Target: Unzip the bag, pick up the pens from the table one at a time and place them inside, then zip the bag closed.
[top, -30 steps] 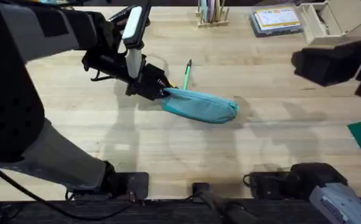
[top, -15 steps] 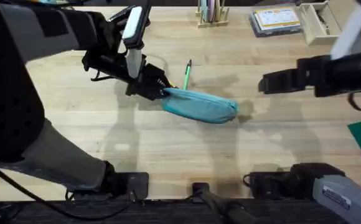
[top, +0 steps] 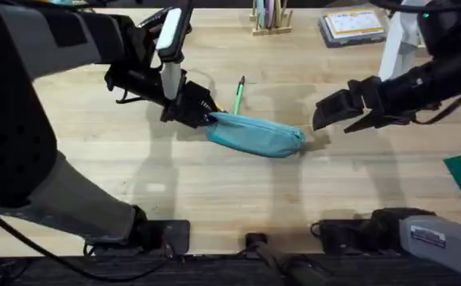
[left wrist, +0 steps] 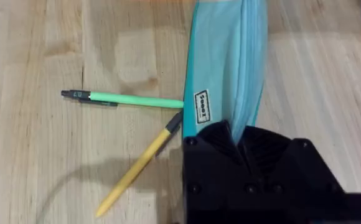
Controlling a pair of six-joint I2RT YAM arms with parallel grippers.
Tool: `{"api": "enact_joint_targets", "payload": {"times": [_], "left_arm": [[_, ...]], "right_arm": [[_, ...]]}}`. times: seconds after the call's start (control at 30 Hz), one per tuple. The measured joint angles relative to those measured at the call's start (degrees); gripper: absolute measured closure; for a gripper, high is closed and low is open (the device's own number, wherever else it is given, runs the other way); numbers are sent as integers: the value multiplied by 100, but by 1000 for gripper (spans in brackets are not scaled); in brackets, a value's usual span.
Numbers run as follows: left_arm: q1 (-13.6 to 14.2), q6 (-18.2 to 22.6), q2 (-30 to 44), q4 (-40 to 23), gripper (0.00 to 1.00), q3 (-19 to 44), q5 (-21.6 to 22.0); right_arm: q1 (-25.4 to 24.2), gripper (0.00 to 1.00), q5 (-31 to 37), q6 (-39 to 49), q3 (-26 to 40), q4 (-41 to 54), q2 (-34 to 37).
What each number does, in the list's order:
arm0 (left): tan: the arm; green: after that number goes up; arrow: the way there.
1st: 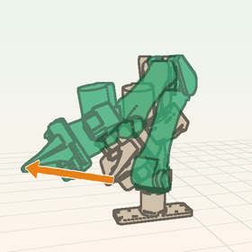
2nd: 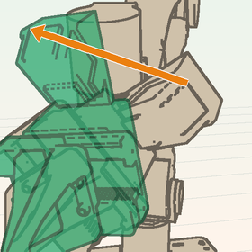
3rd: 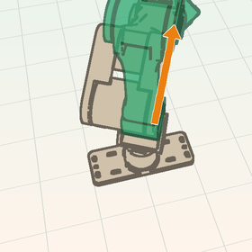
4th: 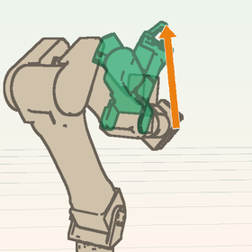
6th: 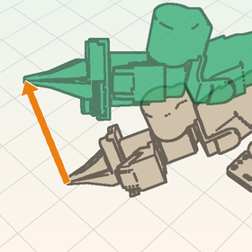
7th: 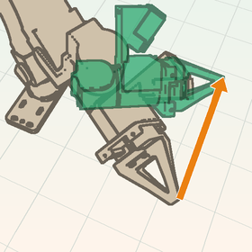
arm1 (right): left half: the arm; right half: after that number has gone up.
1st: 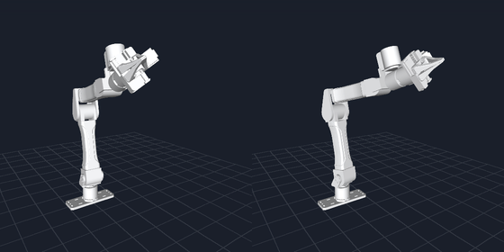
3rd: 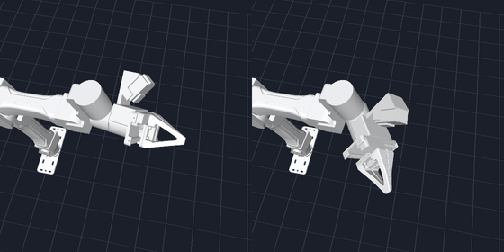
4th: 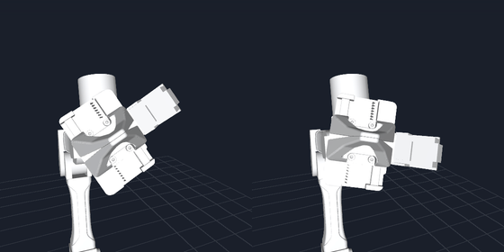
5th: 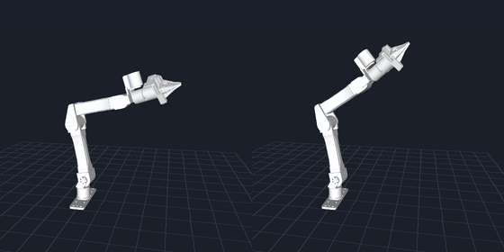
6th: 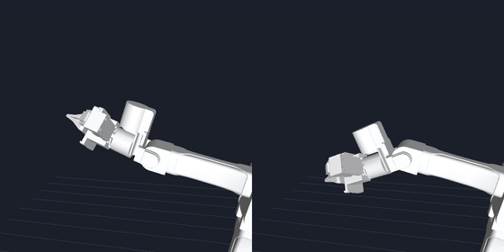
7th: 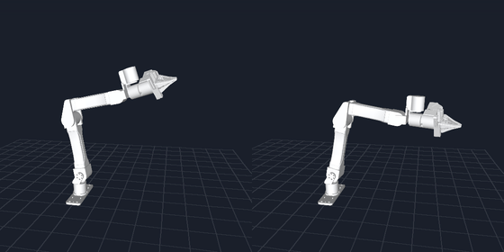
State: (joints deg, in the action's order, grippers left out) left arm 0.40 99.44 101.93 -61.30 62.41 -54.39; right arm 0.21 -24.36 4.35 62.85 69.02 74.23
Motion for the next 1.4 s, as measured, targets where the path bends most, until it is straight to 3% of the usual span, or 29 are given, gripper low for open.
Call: {"api": "enact_joint_targets", "payload": {"times": [0.47,1.0,1.4], "left_arm": [[0,0,2,0,958,0,0],[0,0,0,0,958,0,0],[0,0,1,0,958,0,0]], "right_arm": [[0,4,-487,490,-24,-300,42],[0,4,-1132,486,-1234,-1248,42],[76,5,-1654,436,-1397,-1695,42]]}}
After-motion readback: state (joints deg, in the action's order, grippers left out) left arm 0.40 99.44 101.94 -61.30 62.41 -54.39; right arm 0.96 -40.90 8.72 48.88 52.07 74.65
